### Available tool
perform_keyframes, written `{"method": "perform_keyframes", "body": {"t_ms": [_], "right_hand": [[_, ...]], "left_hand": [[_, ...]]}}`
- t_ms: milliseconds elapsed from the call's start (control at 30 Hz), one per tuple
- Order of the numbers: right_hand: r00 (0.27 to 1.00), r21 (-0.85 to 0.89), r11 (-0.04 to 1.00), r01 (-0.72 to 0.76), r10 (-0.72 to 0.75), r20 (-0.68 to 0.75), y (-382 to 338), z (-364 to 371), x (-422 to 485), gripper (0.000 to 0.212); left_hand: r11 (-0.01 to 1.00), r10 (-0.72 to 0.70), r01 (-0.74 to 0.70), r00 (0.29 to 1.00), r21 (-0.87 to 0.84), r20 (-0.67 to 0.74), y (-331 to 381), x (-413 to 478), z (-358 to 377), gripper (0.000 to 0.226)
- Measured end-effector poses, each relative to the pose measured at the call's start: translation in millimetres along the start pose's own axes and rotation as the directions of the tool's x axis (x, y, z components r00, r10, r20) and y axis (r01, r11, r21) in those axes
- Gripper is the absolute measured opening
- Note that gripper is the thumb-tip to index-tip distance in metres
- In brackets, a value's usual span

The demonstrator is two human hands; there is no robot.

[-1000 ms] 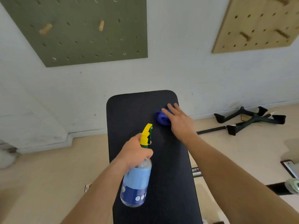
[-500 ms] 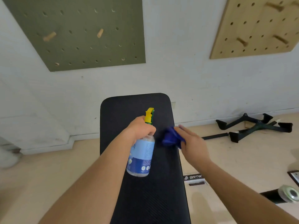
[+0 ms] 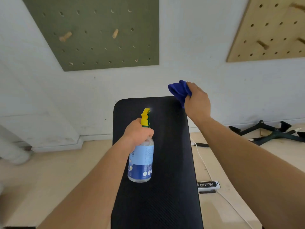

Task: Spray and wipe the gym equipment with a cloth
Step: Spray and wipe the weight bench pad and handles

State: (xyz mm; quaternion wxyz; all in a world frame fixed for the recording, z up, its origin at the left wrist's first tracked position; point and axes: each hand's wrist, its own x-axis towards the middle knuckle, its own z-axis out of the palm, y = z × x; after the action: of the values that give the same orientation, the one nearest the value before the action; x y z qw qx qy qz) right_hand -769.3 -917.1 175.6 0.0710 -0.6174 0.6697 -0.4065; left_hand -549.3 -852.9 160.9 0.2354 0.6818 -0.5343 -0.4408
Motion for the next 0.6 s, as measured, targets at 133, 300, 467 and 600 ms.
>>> {"method": "perform_keyframes", "body": {"t_ms": [133, 300, 467, 600], "right_hand": [[0.986, -0.093, 0.994, -0.063, 0.076, 0.146, 9, 42, -18, 0.049], [0.977, -0.154, 0.988, 0.005, 0.028, 0.21, -40, 112, -66, 0.061], [0.797, -0.171, 0.843, 0.51, -0.388, 0.462, -95, 179, -83, 0.062], [0.686, -0.132, 0.708, 0.694, -0.595, 0.419, -53, 159, -64, 0.033]], "left_hand": [[1.0, -0.02, 0.022, 0.996, 0.021, -0.084, -24, -4, -24, 0.028], [1.0, 0.0, -0.003, 0.985, -0.018, -0.173, -44, -14, -54, 0.034], [0.999, -0.01, -0.004, 0.965, -0.054, -0.263, -53, -19, -88, 0.025], [1.0, -0.01, 0.014, 0.965, 0.013, -0.262, -53, -17, -93, 0.019]]}}
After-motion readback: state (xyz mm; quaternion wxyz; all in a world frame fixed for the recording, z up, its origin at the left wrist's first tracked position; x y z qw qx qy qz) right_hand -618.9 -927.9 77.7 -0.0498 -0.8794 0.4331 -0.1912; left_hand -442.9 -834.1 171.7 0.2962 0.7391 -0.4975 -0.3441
